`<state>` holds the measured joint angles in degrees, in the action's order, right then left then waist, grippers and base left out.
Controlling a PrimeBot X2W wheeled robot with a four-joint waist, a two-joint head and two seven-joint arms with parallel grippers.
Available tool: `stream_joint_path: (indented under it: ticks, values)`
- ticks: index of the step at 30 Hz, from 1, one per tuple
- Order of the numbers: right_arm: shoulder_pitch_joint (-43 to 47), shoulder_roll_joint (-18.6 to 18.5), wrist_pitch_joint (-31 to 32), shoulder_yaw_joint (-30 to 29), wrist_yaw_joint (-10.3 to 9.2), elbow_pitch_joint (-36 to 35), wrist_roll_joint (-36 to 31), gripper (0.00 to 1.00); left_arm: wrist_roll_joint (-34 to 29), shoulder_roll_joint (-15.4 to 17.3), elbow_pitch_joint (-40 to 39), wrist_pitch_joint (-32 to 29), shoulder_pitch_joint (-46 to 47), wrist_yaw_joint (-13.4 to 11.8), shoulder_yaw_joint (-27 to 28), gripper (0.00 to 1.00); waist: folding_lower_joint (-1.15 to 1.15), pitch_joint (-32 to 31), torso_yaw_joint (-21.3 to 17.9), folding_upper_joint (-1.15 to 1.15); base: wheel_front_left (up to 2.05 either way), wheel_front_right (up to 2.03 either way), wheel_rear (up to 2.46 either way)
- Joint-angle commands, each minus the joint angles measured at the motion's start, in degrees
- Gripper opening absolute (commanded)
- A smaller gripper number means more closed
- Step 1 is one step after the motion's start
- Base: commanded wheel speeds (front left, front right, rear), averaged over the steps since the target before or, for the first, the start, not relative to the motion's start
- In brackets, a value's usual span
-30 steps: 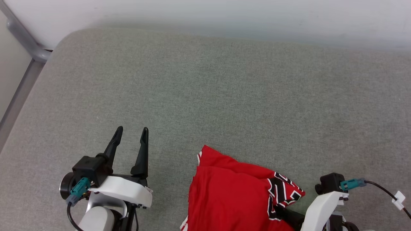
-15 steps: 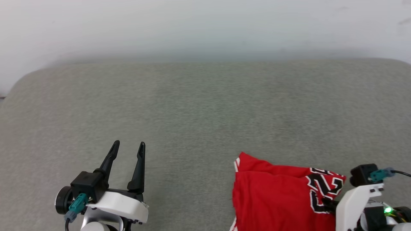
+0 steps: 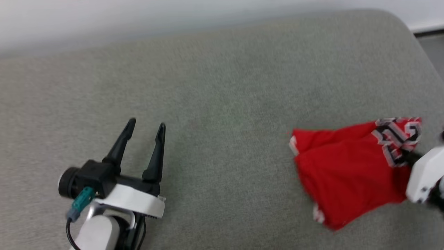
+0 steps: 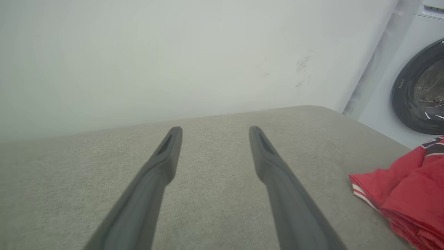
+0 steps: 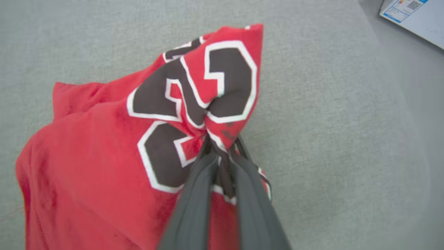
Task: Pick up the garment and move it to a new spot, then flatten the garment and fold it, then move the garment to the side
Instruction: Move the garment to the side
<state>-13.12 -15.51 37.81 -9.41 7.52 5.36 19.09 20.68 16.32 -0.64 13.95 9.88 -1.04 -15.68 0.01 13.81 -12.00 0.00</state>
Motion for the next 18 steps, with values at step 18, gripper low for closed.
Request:
stream_joint_path:
  ticks: [18]
  values:
    - [-20.0,-5.7,-7.9,-22.4,-0.07,10.4,-10.7,0.00,-4.1,4.6,-7.8,-2.6,12.8,3.4,-1.8,1.00,-0.01,21.3,-0.2,0.00,0.00,0.00,0.00]
